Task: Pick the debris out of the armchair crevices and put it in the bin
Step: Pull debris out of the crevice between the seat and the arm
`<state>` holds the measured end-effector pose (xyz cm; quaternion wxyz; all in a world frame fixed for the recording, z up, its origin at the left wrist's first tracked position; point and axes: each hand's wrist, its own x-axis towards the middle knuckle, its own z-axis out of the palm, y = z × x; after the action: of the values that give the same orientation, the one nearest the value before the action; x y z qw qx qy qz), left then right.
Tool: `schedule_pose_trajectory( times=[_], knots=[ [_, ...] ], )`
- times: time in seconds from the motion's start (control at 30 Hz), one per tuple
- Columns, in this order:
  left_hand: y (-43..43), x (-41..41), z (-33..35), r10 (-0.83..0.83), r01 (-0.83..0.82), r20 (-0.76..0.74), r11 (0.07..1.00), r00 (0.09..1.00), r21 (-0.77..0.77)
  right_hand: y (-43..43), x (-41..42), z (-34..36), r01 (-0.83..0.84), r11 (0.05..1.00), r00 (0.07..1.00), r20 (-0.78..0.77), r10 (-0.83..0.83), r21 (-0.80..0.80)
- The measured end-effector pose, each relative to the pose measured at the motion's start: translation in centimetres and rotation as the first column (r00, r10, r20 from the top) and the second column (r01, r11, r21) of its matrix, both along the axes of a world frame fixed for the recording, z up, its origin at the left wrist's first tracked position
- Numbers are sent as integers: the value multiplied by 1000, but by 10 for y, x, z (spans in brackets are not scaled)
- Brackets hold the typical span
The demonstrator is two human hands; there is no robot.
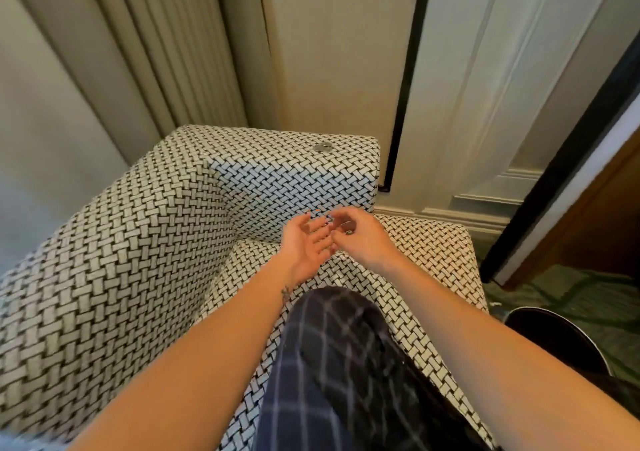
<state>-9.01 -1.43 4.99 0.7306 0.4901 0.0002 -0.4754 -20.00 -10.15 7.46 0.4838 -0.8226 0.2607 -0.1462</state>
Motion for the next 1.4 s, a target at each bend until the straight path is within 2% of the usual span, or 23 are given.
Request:
schedule_pose_trajectory(
  times=[0.27, 0.5, 0.6, 0.7, 0.77, 0.93, 1.07, 1.17, 1.23, 1.3, 1.4],
  knots=[
    [123, 51, -73, 208, -211, -228, 977, 951, 10, 61, 86, -23, -348, 934, 924, -197, 328, -77],
    [173, 65, -105, 298, -352, -392, 933, 870, -73, 112, 148, -52, -509, 859, 828, -304, 472, -51],
    [189, 61, -117, 261, -360, -481, 925, 837, -125, 128, 170, -70, -557, 827, 788, -364, 496, -80],
    [197, 62, -129, 186, -325, -528, 928, 829, -183, 137, 186, -90, -622, 725, 752, -484, 448, -296],
    [198, 63, -135, 151, -316, -546, 922, 824, -222, 138, 191, -99, -647, 659, 740, -524, 422, -382],
    [195, 69, -141, 90, -288, -565, 918, 820, -271, 138, 209, -122, -771, 428, 632, -654, 416, -473],
    [194, 73, -142, 80, -302, -609, 914, 789, -271, 144, 224, -128, -783, 344, 619, -698, 359, -517],
    [192, 73, -146, 59, -307, -618, 902, 784, -304, 142, 228, -132, -804, 330, 589, -735, 335, -494],
    [193, 73, -151, 58, -274, -555, 909, 830, -314, 141, 230, -136, -816, 342, 569, -753, 331, -466],
    [194, 73, -151, 51, -245, -508, 914, 860, -323, 144, 232, -140, -819, 374, 556, -763, 328, -436],
    [192, 72, -146, 111, -283, -517, 921, 849, -268, 149, 238, -144, -815, 435, 537, -784, 312, -384]
  ],
)
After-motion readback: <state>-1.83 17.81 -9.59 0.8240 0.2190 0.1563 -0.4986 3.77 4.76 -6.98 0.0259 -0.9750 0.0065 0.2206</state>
